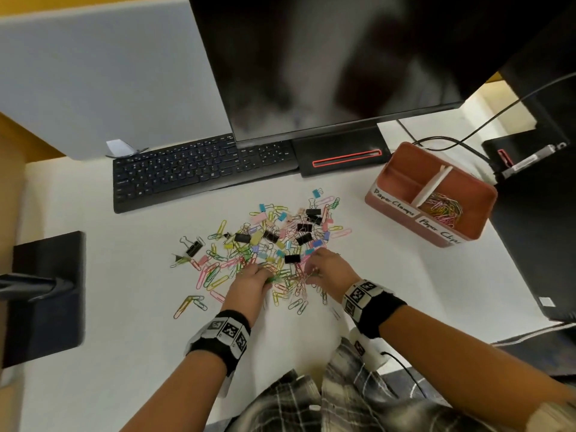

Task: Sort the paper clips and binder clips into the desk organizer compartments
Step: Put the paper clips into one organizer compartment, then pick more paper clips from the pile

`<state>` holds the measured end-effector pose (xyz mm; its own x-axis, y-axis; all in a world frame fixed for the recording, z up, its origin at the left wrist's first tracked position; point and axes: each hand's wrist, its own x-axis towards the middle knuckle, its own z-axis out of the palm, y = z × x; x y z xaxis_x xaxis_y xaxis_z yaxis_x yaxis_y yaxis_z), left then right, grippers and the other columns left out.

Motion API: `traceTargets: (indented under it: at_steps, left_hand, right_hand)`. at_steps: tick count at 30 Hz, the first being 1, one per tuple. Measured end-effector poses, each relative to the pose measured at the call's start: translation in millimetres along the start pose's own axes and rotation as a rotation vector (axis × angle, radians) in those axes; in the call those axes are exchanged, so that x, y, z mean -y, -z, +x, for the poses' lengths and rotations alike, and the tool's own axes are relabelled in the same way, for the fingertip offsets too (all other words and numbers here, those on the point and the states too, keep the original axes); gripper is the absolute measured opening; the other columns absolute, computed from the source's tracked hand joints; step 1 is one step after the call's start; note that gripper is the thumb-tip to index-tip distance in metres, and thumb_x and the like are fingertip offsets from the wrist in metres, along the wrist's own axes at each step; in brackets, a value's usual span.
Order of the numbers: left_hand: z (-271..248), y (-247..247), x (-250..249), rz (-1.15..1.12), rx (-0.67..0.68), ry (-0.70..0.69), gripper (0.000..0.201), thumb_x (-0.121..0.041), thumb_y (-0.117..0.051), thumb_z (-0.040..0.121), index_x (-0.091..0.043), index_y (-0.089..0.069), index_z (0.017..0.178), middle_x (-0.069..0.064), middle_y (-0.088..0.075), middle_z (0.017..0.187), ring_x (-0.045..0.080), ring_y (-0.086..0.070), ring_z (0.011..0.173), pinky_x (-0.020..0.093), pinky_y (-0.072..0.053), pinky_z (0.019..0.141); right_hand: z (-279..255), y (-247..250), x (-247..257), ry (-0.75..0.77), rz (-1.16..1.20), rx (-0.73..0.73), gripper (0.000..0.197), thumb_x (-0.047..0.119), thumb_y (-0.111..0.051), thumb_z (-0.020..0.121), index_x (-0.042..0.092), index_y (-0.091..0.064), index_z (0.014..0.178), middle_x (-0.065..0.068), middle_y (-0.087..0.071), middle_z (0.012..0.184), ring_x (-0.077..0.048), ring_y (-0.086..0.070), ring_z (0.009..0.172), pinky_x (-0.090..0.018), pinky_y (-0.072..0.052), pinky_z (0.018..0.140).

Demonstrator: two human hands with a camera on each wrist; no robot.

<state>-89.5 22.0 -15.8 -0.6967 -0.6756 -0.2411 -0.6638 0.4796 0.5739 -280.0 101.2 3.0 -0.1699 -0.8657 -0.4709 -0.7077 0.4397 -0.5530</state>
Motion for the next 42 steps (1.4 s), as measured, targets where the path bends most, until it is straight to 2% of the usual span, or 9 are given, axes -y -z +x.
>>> traceTargets:
  at_steps: [5, 11, 16, 25, 29, 31, 34, 37, 42]
  left_hand:
    - [11, 5, 1, 0.017, -0.002, -0.005, 0.017, -0.007, -0.055, 0.088, -0.005, -0.067, 0.101, 0.012, -0.063, 0.099, 0.028, -0.056, 0.095, 0.032, -0.047, 0.086]
    - [10, 25, -4, -0.051, -0.086, -0.013, 0.015, -0.010, -0.060, 0.086, -0.007, -0.068, 0.099, 0.007, -0.062, 0.094, 0.020, -0.054, 0.089, 0.020, -0.039, 0.077]
    - [7, 50, -32, -0.162, -0.117, -0.066, 0.013, -0.014, -0.061, 0.086, -0.009, -0.067, 0.097, -0.001, -0.057, 0.089, 0.001, -0.050, 0.074, 0.001, -0.037, 0.068]
    - [75, 55, -172, -0.246, -0.095, -0.322, 0.008, -0.020, -0.060, 0.086, -0.017, -0.065, 0.093, -0.011, -0.050, 0.082, -0.007, -0.047, 0.073, 0.001, -0.035, 0.069]
    - [126, 27, -249, -0.299, -0.106, -0.430, 0.008, -0.017, -0.065, 0.082, -0.013, -0.066, 0.090, -0.006, -0.054, 0.082, 0.001, -0.045, 0.068, 0.002, -0.034, 0.067]
    - [149, 5, -278, -0.295, -0.077, -0.406, 0.014, -0.019, -0.066, 0.082, -0.012, -0.066, 0.093, 0.000, -0.060, 0.086, 0.010, -0.051, 0.074, 0.010, -0.037, 0.070]
    - [172, -27, -302, -0.237, 0.082, -0.275, 0.030, -0.026, -0.066, 0.082, -0.011, -0.064, 0.108, 0.007, -0.065, 0.104, 0.018, -0.061, 0.090, 0.026, -0.048, 0.083]
    - [178, -39, -302, -0.207, 0.158, -0.247, 0.041, -0.030, -0.062, 0.086, -0.012, -0.057, 0.122, 0.006, -0.058, 0.123, 0.017, -0.056, 0.109, 0.020, -0.039, 0.092]
    - [155, -7, -259, -0.308, 0.048, -0.325, 0.025, -0.023, -0.063, 0.085, -0.021, -0.063, 0.110, -0.004, -0.059, 0.108, 0.007, -0.058, 0.097, 0.011, -0.044, 0.083]
  right_hand:
    - [10, 10, -1, -0.056, -0.066, 0.021, 0.016, 0.023, -0.063, 0.085, 0.011, -0.066, 0.095, -0.006, -0.062, 0.098, -0.018, -0.048, 0.090, -0.026, -0.036, 0.082]
    - [12, 21, -10, -0.035, -0.047, -0.004, 0.017, 0.022, -0.062, 0.086, 0.009, -0.069, 0.095, -0.007, -0.062, 0.118, -0.023, -0.053, 0.115, -0.032, -0.040, 0.096]
    - [3, 47, -18, 0.014, 0.004, -0.108, 0.017, 0.021, -0.060, 0.088, 0.008, -0.069, 0.094, -0.005, -0.068, 0.106, -0.016, -0.055, 0.088, -0.026, -0.041, 0.083]
    - [-66, 156, -61, 0.003, 0.121, -0.563, 0.012, 0.017, -0.075, 0.076, 0.011, -0.073, 0.087, -0.003, -0.071, 0.088, -0.015, -0.063, 0.080, -0.019, -0.046, 0.078]
    - [-90, 200, -98, -0.084, 0.088, -0.707, 0.011, 0.018, -0.073, 0.077, 0.011, -0.072, 0.086, 0.005, -0.066, 0.082, -0.009, -0.060, 0.074, -0.005, -0.042, 0.072]
    - [-93, 216, -117, -0.126, 0.157, -0.751, 0.011, 0.020, -0.072, 0.078, 0.012, -0.071, 0.086, 0.005, -0.066, 0.081, -0.011, -0.062, 0.074, -0.012, -0.048, 0.076]
    - [-84, 223, -149, -0.218, 0.166, -0.722, 0.013, 0.019, -0.071, 0.080, 0.012, -0.069, 0.090, -0.006, -0.070, 0.088, -0.018, -0.065, 0.079, -0.031, -0.055, 0.079]
    - [-70, 214, -169, -0.317, 0.208, -0.546, 0.028, 0.013, -0.066, 0.084, 0.012, -0.063, 0.111, -0.010, -0.069, 0.104, -0.015, -0.062, 0.086, -0.038, -0.054, 0.088]
    - [-67, 194, -160, -0.125, 0.146, -0.525, 0.027, 0.016, -0.063, 0.086, 0.016, -0.060, 0.112, 0.000, -0.062, 0.099, -0.011, -0.059, 0.082, -0.022, -0.050, 0.078]
